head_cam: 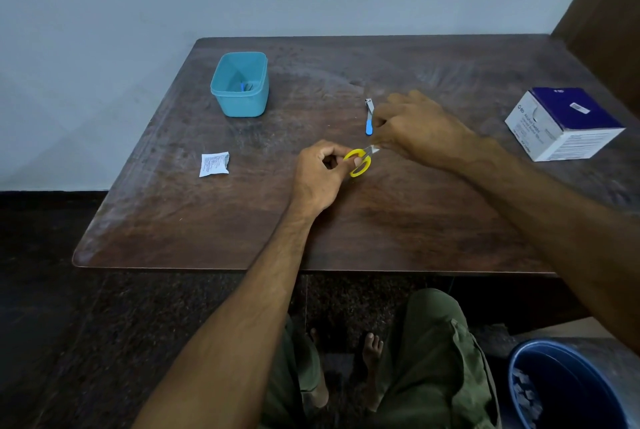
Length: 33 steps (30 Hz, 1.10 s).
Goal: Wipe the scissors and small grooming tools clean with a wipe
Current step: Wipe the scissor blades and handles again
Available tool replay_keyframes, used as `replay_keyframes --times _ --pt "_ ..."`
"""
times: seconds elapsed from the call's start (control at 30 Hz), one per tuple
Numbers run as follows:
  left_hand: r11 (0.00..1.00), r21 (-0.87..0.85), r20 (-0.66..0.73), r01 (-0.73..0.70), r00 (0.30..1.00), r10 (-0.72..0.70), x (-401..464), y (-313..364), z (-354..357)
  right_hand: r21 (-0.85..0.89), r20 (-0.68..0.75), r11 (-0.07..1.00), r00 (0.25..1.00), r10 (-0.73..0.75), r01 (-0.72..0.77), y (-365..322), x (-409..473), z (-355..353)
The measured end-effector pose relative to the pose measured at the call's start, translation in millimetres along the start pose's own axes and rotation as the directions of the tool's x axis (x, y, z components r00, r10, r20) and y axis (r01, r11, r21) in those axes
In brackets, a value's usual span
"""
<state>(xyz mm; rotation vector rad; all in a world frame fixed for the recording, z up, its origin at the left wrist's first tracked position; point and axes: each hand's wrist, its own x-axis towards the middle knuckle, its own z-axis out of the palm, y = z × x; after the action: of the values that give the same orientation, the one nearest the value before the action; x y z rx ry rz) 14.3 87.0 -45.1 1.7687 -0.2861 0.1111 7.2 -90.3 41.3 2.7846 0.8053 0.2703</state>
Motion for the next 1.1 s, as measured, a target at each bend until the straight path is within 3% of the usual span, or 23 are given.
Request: replay_keyframes --times 0.23,0.33,0.43,0.5,0.57,0.63,0.7,0.87,1.1 --pt "1.000 -0.026 0.020 0.016 1.000 -0.015 2.1 -4.7 1.9 0.184 -0.123 0.983 0.992 0.017 0.006 29.8 -9.3 -4.6" --pt "0.997 -0.068 0.022 0.031 0.999 -0.030 2.0 -4.8 0.4 0.450 -0.233 0.891 0.957 0.174 -0.053 30.6 -9.8 -3.2" --pt "0.994 -0.098 0.022 0.048 0.999 -0.046 2.8 -4.6 -1.6 0.792 -0.213 0.587 0.827 0.520 -0.165 27.5 -13.9 3.6" --pt "0.991 -0.120 0.025 0.053 0.998 -0.050 3.1 -5.2 -2.1 0.949 -0.120 0.288 0.692 0.712 -0.131 20.1 -18.2 11.6" --pt "0.989 -0.140 0.025 0.051 0.999 -0.048 3.4 -5.2 -2.3 1.000 0.004 0.007 0.548 0.837 -0.018 12.3 -21.0 19.5" --pt "0.984 -0.171 0.016 0.053 0.999 -0.051 3.7 -4.2 -3.0 0.990 0.114 -0.140 0.463 0.879 0.021 4.2 -20.7 26.8" --pt "0.981 -0.188 0.013 0.056 0.998 -0.054 3.7 -4.1 -3.3 0.977 0.200 -0.208 0.475 0.857 -0.037 -6.2 -19.7 34.8" --pt "0.980 -0.189 0.004 0.064 0.998 -0.064 3.4 -3.9 -4.1 0.950 0.308 -0.273 0.586 0.750 -0.150 -27.6 -11.2 43.5" --pt "0.978 -0.196 0.013 0.068 0.998 -0.066 3.2 -3.7 -4.1 0.937 0.336 -0.323 0.591 0.734 -0.131 -26.5 7.1 28.5"
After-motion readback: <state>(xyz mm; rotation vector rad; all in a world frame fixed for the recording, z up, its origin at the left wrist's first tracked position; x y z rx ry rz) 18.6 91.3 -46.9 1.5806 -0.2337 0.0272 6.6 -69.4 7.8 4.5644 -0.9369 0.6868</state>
